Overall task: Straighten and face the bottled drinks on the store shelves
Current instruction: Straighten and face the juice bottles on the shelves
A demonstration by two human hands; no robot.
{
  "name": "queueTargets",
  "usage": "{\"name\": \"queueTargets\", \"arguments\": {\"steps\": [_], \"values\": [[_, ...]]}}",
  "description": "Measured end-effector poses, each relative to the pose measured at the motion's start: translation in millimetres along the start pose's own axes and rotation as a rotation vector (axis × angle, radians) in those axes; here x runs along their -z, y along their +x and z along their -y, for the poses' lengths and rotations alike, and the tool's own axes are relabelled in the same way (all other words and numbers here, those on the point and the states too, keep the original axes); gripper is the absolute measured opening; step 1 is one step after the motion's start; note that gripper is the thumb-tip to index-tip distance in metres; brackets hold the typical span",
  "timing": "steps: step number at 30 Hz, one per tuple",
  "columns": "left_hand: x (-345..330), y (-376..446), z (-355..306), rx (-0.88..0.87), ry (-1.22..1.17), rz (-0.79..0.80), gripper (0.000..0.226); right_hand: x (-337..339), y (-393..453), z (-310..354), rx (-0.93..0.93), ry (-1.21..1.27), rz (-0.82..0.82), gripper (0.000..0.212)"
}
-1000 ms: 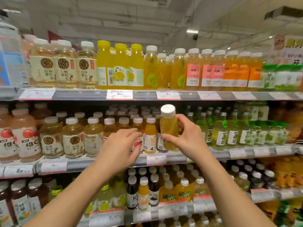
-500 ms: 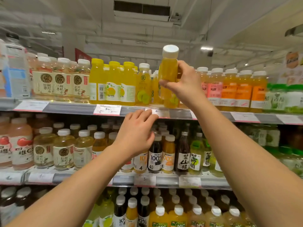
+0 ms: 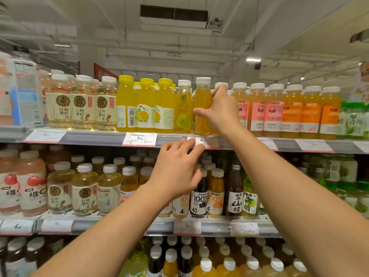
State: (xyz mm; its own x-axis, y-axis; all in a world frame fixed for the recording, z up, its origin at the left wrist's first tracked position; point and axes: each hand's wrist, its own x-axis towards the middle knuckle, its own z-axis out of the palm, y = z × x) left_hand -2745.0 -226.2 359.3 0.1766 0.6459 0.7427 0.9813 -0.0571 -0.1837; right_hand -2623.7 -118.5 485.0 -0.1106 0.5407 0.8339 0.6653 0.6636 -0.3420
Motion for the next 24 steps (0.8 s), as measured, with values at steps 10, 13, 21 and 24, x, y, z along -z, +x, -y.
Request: {"name": "queueTargets", "arguments": {"steps": [10, 13, 21, 24], "values": [[-1.7, -1.1, 2.9, -0.042, -0.004, -0.01, 0.06, -10.3, -6.1, 16.6, -0.042, -0.263, -0.075, 0.075], [-2.7, -2.1, 3.3, -0.05, -0.004, -0.018, 0.059, -10.9, -9.5, 19.1, -0.055, -0.283, -0.098, 0.077], [-0.8, -2.2, 9.1, -0.079, -0.017, 0.014, 0.062, -4.2, -32.7, 12.7, -0.125, -0.34, 0.005, 0.061], [-1.0, -2.0, 10.2, -0.079, -0.018, 0.01, 0.063, -8.2, -44.9, 5.7, -0.142, -0.373, 0.044, 0.04]]}}
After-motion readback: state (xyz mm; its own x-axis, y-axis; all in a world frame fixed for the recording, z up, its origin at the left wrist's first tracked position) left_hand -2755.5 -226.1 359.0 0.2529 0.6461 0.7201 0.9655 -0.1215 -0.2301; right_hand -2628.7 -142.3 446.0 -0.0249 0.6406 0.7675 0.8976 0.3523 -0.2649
